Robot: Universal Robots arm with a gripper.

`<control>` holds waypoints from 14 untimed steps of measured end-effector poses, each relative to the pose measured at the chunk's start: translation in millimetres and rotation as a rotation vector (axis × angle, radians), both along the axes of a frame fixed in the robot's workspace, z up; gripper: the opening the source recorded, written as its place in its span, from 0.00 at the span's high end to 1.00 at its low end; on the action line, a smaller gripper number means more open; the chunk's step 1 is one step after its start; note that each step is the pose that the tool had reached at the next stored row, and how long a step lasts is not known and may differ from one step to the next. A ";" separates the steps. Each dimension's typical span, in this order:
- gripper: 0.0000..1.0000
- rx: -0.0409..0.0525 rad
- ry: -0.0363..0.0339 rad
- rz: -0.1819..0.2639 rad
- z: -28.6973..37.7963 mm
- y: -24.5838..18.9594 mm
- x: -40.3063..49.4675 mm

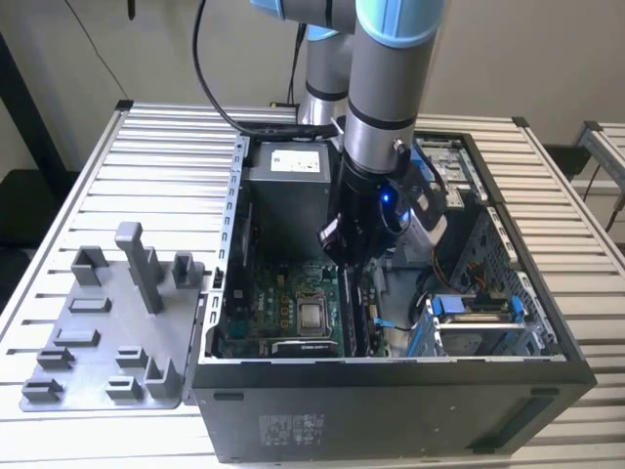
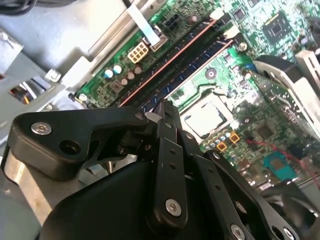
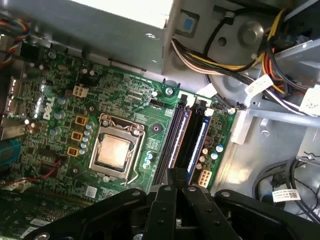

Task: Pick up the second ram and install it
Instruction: 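Press down the second ram until it locks into place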

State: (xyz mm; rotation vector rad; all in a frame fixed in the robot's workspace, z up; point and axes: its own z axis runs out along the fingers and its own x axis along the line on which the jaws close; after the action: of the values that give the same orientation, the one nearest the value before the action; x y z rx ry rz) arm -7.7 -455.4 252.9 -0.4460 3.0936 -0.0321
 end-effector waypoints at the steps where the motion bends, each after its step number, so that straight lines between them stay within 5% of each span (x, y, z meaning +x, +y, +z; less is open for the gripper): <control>1: 0.89 0.0007 0.0000 0.013 0.0 0.0 0.0; 14: 0.89 0.0030 0.0001 0.143 0.2 0.1 0.0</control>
State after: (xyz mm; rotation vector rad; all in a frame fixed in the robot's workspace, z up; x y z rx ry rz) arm -7.7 -455.3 253.1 -0.6652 3.0523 -0.0256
